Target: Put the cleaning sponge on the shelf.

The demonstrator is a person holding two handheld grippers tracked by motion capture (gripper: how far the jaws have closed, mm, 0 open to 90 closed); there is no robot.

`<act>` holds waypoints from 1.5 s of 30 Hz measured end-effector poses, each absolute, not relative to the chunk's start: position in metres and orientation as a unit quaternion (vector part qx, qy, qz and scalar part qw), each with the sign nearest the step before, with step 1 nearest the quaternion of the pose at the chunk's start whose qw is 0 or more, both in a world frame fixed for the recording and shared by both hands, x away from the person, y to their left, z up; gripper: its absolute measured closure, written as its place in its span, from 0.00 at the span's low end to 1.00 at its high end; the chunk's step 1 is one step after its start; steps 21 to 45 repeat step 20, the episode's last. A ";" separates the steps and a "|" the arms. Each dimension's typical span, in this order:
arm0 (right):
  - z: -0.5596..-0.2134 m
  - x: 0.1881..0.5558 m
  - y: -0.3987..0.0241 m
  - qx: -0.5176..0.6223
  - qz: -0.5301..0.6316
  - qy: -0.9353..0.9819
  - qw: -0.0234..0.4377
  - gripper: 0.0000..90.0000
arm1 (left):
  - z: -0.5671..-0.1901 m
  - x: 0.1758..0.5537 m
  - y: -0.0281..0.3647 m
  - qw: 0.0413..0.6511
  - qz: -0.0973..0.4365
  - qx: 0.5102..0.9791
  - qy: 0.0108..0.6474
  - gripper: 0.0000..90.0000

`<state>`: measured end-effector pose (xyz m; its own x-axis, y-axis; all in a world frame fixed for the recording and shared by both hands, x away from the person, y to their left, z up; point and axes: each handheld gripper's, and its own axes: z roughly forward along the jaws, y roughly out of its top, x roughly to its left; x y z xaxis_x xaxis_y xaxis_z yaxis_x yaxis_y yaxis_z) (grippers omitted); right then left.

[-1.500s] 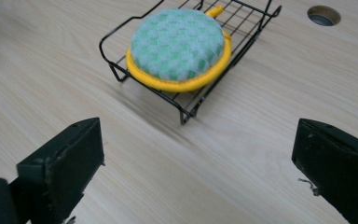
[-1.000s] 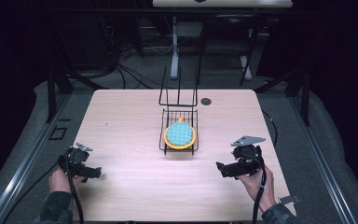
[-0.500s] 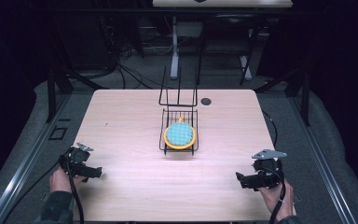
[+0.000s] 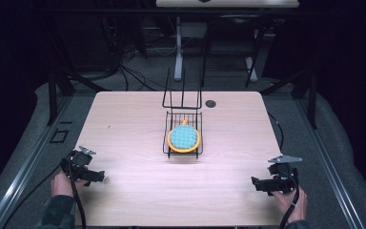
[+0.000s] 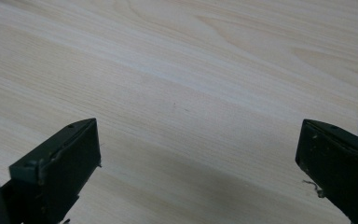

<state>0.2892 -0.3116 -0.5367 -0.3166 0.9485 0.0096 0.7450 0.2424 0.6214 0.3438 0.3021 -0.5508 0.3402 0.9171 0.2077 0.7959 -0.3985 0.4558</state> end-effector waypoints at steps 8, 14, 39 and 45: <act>-0.541 0.292 -0.309 0.551 0.256 0.772 0.185 0.00 | -0.551 0.345 0.302 0.137 0.218 0.807 0.532 0.00; -0.542 0.291 -0.310 0.552 0.259 0.772 0.183 0.00 | -0.551 0.345 0.300 0.136 0.217 0.810 0.528 0.00; -0.541 0.292 -0.310 0.550 0.262 0.772 0.180 0.00 | -0.550 0.346 0.301 0.141 0.219 0.806 0.531 0.00; -0.541 0.292 -0.310 0.550 0.262 0.772 0.180 0.00 | -0.550 0.346 0.301 0.141 0.219 0.806 0.531 0.00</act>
